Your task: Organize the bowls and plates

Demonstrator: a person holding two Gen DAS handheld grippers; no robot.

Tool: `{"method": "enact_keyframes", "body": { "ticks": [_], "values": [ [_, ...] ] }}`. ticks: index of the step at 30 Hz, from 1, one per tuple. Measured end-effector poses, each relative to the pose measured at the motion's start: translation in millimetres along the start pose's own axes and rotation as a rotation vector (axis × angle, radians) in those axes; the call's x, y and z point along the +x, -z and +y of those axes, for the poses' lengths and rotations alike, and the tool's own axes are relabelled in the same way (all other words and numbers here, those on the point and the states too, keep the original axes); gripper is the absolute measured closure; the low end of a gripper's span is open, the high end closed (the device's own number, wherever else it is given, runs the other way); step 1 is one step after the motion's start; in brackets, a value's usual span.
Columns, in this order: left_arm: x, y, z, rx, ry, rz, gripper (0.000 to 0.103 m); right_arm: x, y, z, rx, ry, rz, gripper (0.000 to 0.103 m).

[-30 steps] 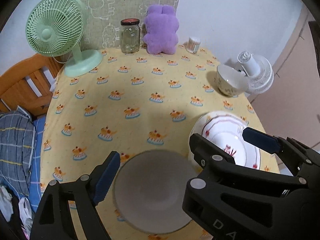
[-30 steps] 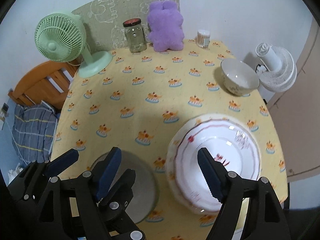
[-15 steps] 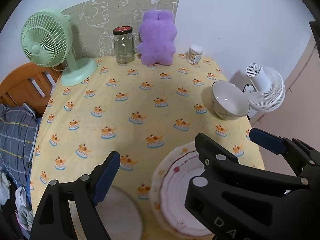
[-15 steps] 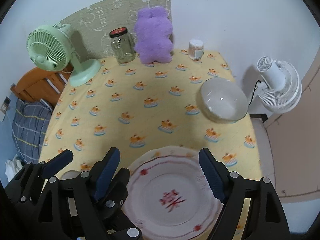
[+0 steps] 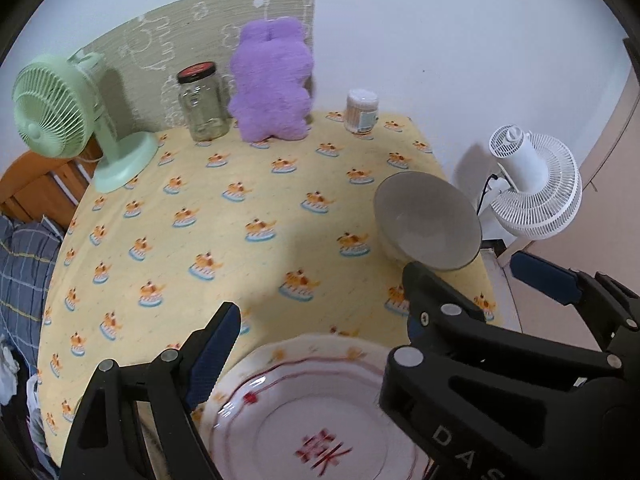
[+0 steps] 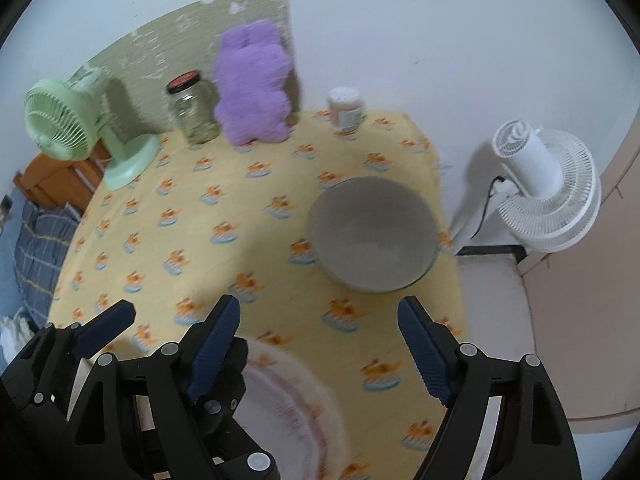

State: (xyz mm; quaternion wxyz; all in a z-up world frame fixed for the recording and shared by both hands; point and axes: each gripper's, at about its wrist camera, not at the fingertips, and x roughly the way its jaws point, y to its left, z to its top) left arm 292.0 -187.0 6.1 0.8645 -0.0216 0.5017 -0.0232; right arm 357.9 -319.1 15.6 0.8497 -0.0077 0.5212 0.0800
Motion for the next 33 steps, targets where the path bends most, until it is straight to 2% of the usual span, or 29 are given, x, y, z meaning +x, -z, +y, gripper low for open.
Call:
{"method": "enact_keyframes", "body": {
  "ticks": [9, 19, 21, 25, 27, 29, 33],
  "values": [
    [39, -25, -44, 0.02, -0.023, -0.031, 0.016, 27, -19, -56, 0.059, 0.05, -0.056, 0.019],
    [86, -49, -63, 0.005, -0.039, -0.016, 0.017, 72, -45, -83, 0.031, 0.047, -0.052, 0.02],
    [96, -51, -63, 0.003, -0.043, -0.001, 0.017, 83, -48, -85, 0.038, 0.035, -0.032, 0.026],
    [113, -54, -64, 0.004, -0.04, 0.034, 0.035, 102, -50, -87, 0.043, 0.027, 0.013, 0.035],
    [119, -55, -63, 0.001, -0.018, 0.052, 0.045, 109, -50, -87, 0.046, 0.025, 0.025, 0.045],
    [124, -55, -62, -0.01, -0.004, 0.07, 0.058, 114, -51, -87, 0.049, 0.027, 0.036, 0.05],
    [129, -56, -61, -0.018, -0.006, 0.084, 0.068, 121, -53, -86, 0.046, 0.03, 0.058, 0.061]
  ]
}}
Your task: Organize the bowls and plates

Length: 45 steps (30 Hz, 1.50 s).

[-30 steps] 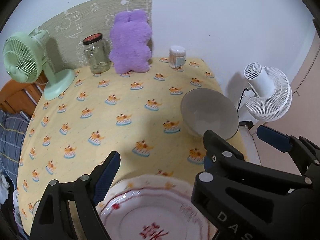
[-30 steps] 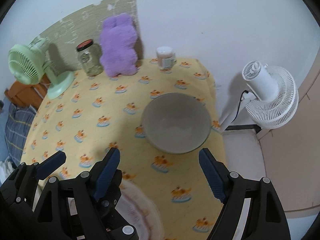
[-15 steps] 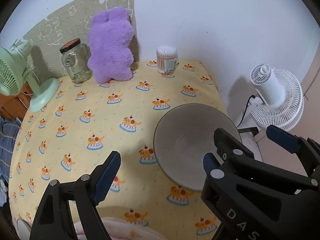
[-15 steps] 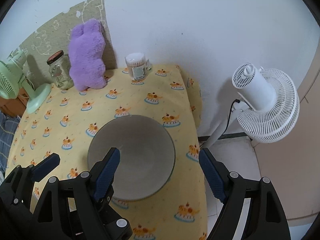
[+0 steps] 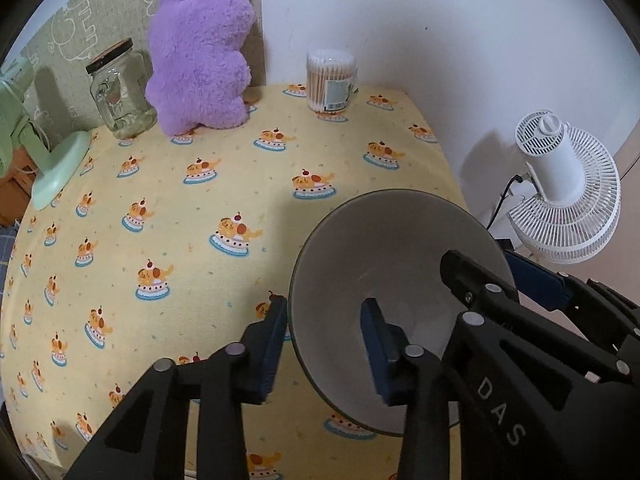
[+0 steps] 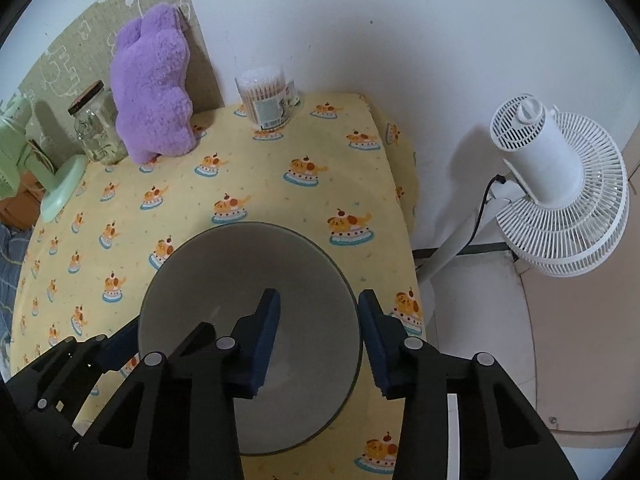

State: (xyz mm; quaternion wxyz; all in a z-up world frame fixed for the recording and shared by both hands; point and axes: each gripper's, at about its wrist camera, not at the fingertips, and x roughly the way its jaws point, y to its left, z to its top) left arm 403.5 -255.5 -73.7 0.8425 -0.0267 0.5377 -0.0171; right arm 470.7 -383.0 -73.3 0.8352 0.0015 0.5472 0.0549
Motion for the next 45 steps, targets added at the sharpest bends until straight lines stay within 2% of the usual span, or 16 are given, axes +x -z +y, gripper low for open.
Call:
{"method": "enact_keyframes", "body": {
  "ticks": [2, 6, 18, 26, 45],
  "values": [
    [2, -1, -2, 0.007, 0.001, 0.007, 0.073, 2, -1, 0, -0.001, 0.026, 0.002, 0.068],
    [6, -2, -5, 0.03, -0.023, 0.01, 0.076, 9, 0, -5, 0.012, 0.028, 0.028, 0.073],
    [0, 1, -1, 0.048, -0.006, 0.043, 0.077, 7, 3, -5, 0.048, 0.04, 0.09, 0.074],
    [-20, 12, 6, 0.045, 0.005, 0.044, 0.077, -15, 13, 4, 0.041, 0.052, 0.092, 0.074],
    [-105, 43, 42, 0.018, 0.019, -0.023, 0.077, -100, 39, 45, 0.018, 0.033, 0.024, 0.074]
  ]
}}
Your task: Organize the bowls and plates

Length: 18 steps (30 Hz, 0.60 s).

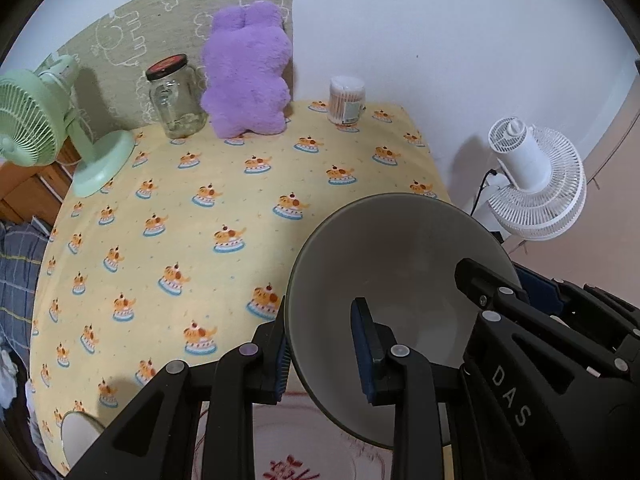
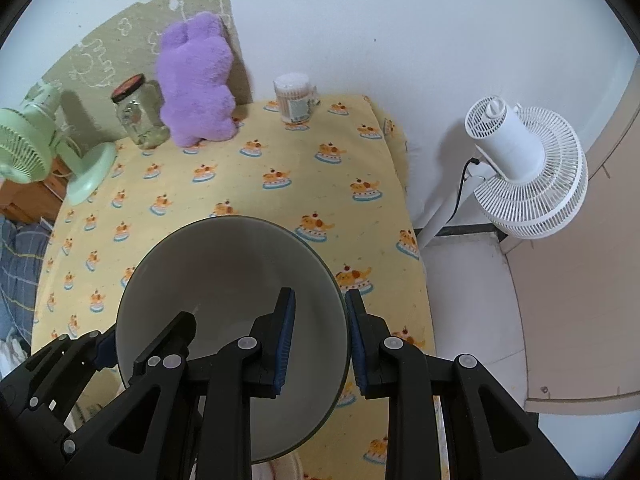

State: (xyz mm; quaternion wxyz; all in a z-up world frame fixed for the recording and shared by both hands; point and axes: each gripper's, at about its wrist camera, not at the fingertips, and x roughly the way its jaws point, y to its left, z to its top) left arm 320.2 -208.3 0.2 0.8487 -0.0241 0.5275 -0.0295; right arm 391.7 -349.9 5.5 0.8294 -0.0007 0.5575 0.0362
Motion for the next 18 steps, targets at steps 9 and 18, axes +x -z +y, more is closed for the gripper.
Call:
{"method": "enact_keyframes", "body": {
  "ticks": [9, 18],
  "values": [
    [-35, 16, 31, 0.019, 0.043, -0.041, 0.077, -40, 19, 34, 0.017, 0.045, -0.045, 0.074],
    [-68, 38, 85, 0.027, 0.053, -0.063, 0.077, -70, 44, 91, 0.023, 0.058, -0.067, 0.074]
  ]
}}
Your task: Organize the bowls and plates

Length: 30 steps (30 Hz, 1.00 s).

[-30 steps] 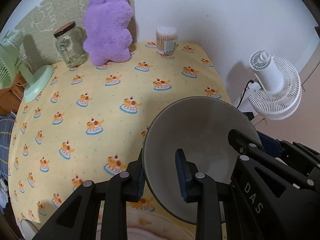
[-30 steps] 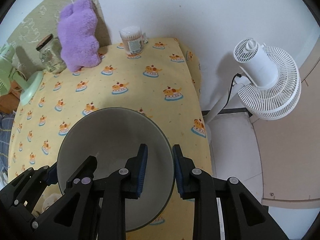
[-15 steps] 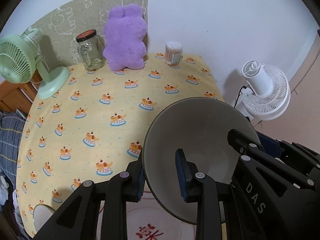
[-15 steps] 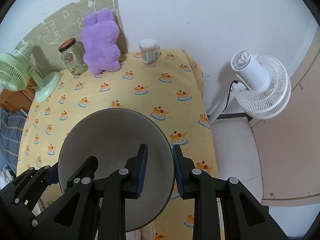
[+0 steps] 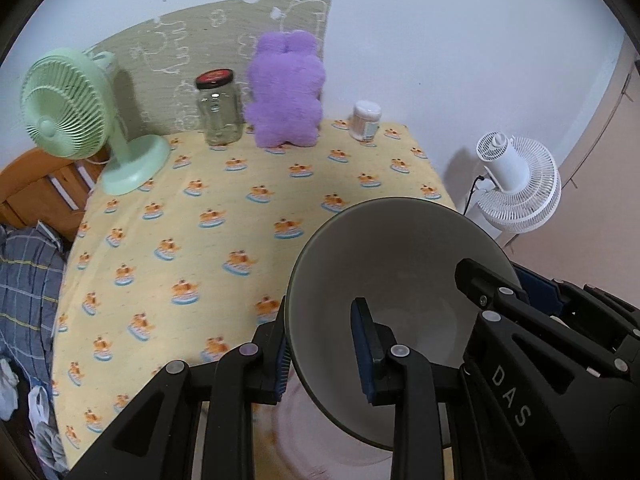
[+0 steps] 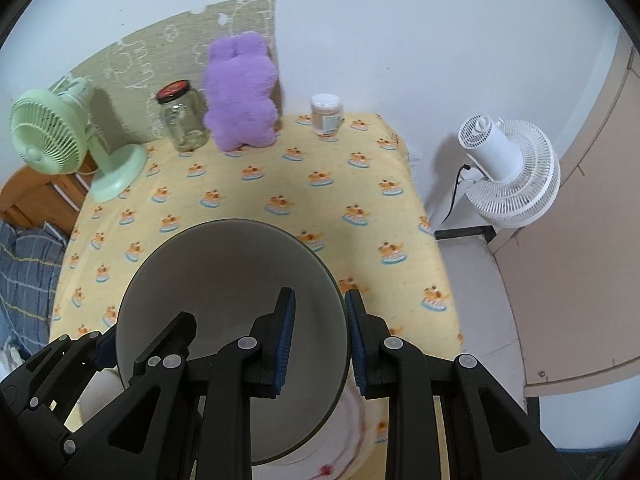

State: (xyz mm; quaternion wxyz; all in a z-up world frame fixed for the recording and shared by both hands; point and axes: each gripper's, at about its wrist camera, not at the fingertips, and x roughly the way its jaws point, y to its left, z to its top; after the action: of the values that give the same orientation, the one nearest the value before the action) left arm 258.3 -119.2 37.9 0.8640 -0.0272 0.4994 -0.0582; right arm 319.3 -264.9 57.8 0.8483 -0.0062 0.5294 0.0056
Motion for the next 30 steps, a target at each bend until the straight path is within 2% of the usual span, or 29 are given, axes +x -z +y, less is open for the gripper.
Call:
{"method": "enact_keyframes", "body": {
  "ticks": [15, 30],
  "values": [
    [-40, 43, 86, -0.01, -0.015, -0.011, 0.077, -31, 44, 95, -0.021, -0.024, -0.011, 0.074],
    [-41, 94, 145, -0.062, -0.028, 0.061, 0.077, -23, 89, 157, -0.089, -0.052, 0.061, 0.074]
  ]
}}
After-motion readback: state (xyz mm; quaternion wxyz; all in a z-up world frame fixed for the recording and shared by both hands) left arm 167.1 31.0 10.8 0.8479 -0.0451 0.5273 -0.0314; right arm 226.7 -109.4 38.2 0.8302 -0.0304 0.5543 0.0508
